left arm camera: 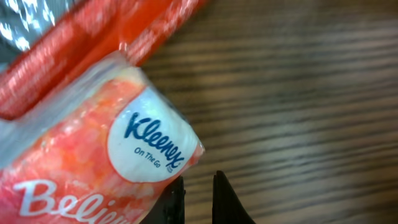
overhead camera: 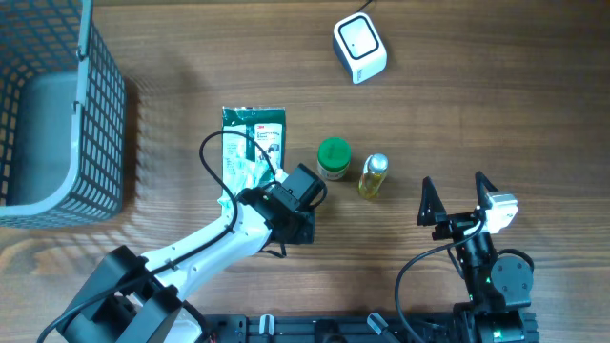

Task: Scan the item barcode
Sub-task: 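Release the red packets on the table and hold the left gripper above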

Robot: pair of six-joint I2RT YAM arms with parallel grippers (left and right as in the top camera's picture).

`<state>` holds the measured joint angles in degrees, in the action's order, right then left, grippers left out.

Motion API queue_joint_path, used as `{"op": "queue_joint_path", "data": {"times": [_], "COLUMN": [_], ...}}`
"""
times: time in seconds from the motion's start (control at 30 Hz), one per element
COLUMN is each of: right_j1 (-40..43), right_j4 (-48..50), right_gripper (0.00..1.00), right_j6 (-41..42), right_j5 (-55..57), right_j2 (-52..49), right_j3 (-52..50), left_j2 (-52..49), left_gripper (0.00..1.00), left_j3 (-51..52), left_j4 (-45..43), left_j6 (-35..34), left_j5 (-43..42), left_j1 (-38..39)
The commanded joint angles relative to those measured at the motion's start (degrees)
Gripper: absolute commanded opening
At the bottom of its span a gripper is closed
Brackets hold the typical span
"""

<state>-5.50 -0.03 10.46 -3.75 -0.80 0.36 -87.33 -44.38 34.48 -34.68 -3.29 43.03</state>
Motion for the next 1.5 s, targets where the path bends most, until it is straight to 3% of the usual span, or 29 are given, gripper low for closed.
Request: {"op": "queue_joint_path", "data": {"times": [0.0, 0.27, 0.4, 0.5, 0.67, 0.73, 0.77, 0.8, 1.47], "right_j1": [-0.2, -0.2, -0.2, -0.2, -0.2, -0.2, -0.2, -0.2, -0.2], "right_j4": [0.2, 0.2, 0.2, 0.2, 0.2, 0.2, 0.2, 0.2, 0.2], "right_gripper": [1.0, 1.0, 1.0, 1.0, 1.0, 1.0, 0.99, 1.0, 1.0], "right_j6": [0.4, 0.4, 0.4, 0.4, 0.4, 0.4, 0.4, 0.4, 0.4], "right_j5": [0.8, 0.8, 0.8, 0.8, 0.8, 0.8, 0.8, 0.8, 0.8], "right_j2": [0.2, 0.2, 0.2, 0.2, 0.2, 0.2, 0.2, 0.2, 0.2], "right_j3": [-0.1, -0.1, -0.1, -0.1, -0.1, -0.1, -0.1, -0.1, -0.1], "left_j2": [-0.4, 1.7, 5.9, 7.8, 8.0, 8.0, 8.0, 8.0, 8.0], "left_gripper": [0.08, 0.08, 0.11, 0.13, 0.27, 0.48, 0.82, 1.0, 1.0], "left_j3": [0.3, -10.3, -19.8, -20.6, -20.6, -20.6, -20.6, -20.6, -20.6], "left_j4": [-3.1, -0.7, 3.7, 3.9, 8.1, 8.5, 8.5, 8.5, 8.5], "left_j6": [-0.5, 3.1, 8.0, 8.8, 8.8, 9.0, 9.0, 9.0, 9.0], "left_j5": [4.2, 9.2, 9.2, 9.2, 9.2, 9.2, 9.2, 9.2, 9.2], "left_j1": [0.2, -6.0, -14.5, -20.2, -30.2, -31.3, -31.7, -31.8, -31.8]}}
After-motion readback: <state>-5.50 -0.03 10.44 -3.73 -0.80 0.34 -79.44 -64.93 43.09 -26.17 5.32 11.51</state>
